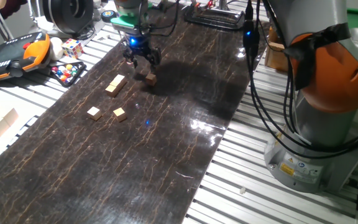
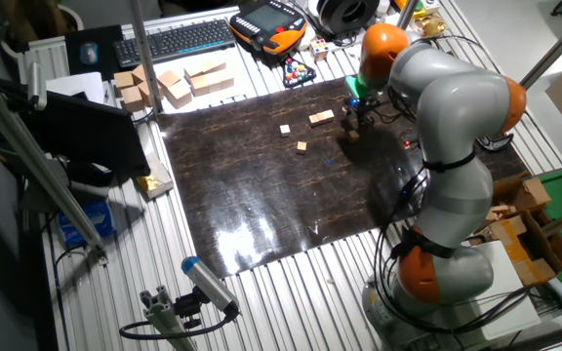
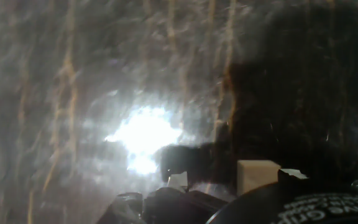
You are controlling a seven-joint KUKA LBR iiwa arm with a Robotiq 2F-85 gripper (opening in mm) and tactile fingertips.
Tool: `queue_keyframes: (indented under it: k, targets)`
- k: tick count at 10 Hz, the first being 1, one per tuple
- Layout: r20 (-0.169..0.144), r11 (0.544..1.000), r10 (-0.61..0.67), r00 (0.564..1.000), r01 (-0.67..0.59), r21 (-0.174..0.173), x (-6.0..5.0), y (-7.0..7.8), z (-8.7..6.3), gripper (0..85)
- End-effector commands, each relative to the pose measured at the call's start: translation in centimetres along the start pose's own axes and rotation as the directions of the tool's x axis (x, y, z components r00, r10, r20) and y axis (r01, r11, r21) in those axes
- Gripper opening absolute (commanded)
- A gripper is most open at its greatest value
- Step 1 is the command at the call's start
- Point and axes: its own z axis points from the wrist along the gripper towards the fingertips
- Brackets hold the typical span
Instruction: Stack the blocks into a pyramid shape
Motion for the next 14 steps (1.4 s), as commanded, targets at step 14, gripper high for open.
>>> queue_keyframes:
  k: [14]
  targets:
    - [-0.055, 1.0, 0.026, 0.998, -0.026, -0.002, 0.6, -2.4, 3.1, 59.7]
